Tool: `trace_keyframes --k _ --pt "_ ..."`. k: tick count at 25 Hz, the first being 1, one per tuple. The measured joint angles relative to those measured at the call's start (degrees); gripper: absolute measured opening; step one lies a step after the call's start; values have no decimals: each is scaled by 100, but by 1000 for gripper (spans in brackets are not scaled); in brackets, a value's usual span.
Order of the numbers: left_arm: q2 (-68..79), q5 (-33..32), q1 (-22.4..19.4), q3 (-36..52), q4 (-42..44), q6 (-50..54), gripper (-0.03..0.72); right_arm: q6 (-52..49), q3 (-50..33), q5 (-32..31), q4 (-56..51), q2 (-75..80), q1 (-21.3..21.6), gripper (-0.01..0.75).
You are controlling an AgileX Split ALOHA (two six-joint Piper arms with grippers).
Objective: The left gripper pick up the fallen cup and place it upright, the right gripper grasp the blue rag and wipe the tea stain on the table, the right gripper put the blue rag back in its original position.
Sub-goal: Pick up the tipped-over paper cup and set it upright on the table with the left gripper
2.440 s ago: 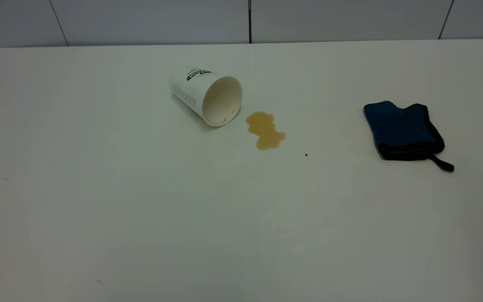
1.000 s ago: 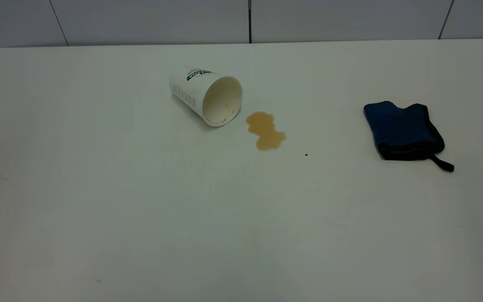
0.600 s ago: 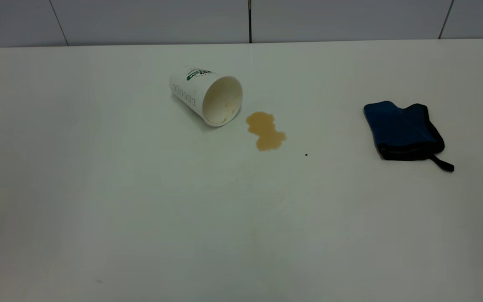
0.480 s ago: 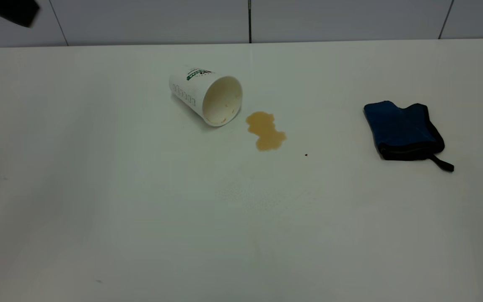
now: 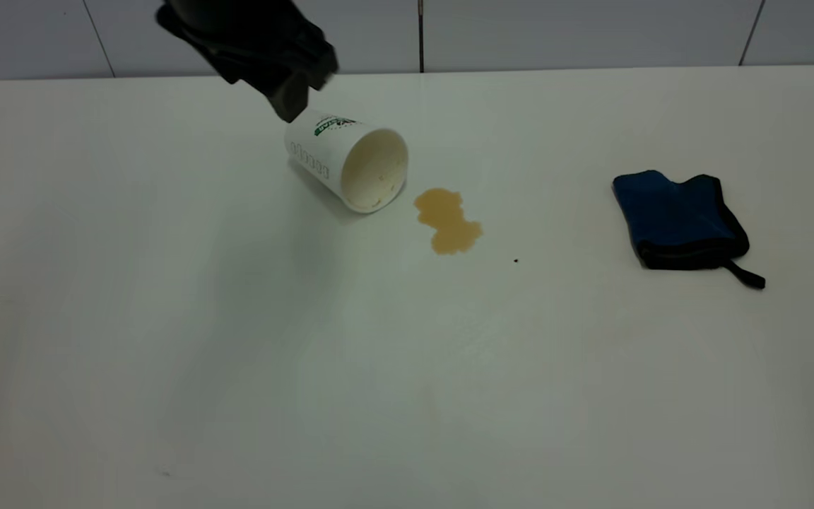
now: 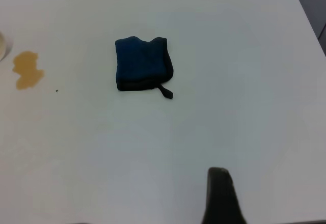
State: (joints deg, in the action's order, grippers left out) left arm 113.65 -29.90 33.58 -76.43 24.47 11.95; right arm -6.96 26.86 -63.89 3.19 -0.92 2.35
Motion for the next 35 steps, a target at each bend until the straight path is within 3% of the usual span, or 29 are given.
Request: trace_keyframes --k 3,7,15,35 --pt "618 -229 353 -710 1450 1255 564 0 0 0 0 0 0 540" --pt "1302 -334 569 -1161 2620 2208 564 0 0 0 0 0 0 540" --pt "2236 -102 653 -1441 3217 2822 564 0 0 0 0 0 0 540" --pt "2929 155 653 -1493 5695 5042 564 0 0 0 0 0 0 540"
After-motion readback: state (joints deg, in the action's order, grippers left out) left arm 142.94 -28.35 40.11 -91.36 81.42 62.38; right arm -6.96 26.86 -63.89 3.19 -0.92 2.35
